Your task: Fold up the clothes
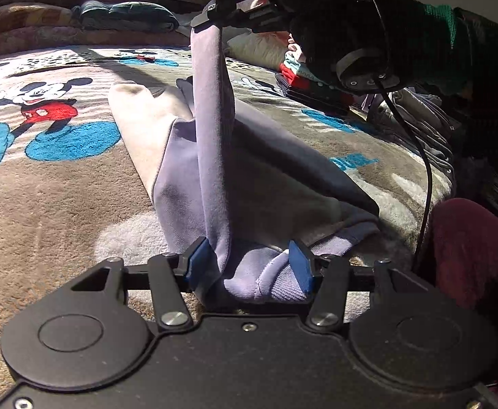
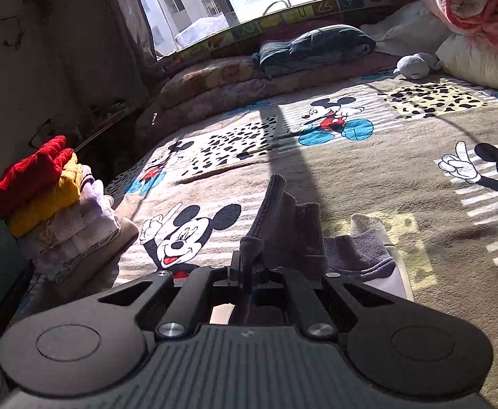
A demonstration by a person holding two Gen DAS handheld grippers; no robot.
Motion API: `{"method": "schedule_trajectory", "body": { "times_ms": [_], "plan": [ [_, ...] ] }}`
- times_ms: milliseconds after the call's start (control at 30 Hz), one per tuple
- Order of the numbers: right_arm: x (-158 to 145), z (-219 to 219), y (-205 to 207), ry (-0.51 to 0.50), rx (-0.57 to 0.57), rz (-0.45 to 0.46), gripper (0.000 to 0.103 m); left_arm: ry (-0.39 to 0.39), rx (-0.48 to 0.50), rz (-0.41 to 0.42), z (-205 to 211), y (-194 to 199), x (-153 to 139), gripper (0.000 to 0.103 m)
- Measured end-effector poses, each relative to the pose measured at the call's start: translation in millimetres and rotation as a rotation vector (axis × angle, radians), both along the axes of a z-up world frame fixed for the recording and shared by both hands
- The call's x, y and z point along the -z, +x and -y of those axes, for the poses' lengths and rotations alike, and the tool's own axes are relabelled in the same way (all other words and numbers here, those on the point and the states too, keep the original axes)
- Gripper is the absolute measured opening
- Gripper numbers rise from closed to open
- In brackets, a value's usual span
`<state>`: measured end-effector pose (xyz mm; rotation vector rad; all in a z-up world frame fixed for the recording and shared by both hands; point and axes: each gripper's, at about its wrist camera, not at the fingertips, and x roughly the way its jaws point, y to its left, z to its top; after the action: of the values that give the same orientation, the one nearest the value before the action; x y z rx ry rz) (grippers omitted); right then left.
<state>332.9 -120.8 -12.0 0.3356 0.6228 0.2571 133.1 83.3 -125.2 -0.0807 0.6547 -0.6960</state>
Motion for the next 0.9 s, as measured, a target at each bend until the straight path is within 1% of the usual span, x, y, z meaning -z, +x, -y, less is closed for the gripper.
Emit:
{"method": "schedule_trajectory", "body": {
  "times_ms": [200,300,367,433,500,567,667,767,900],
  "plan": [
    [21,-24,31,-0.081,0.0,-0.079,0.006,-0.095,0.0,-0.068,-12,10,2,0.051],
    [33,-30,46,-0.089,-0.007,-0.132,0.007,-0.152,-0.003,-0.11,-18,16,3,0.055],
    [37,-30,53,-0.067,-0.023,-0.155,0.011,-0.206,-0.013,-0.15,-24,20,5,0.055],
    [33,-24,53,-0.023,-0.035,-0.125,0.015,-0.248,-0.022,-0.178,-28,24,6,0.055],
    [24,-12,50,0.009,-0.029,-0.066,0.03,-0.282,-0.032,-0.202,-32,26,7,0.055],
    [20,2,49,0.032,-0.009,-0.039,0.034,-0.306,-0.036,-0.216,-34,27,8,0.055],
    [27,22,56,0.044,0.002,-0.067,0.034,-0.337,-0.044,-0.236,-39,28,9,0.055],
    [43,27,63,0.032,-0.032,-0.109,0.035,-0.348,-0.049,-0.244,-40,28,9,0.055],
    [58,17,68,-0.01,-0.099,-0.142,0.036,-0.357,-0.055,-0.255,-39,31,10,0.055]
  ]
}}
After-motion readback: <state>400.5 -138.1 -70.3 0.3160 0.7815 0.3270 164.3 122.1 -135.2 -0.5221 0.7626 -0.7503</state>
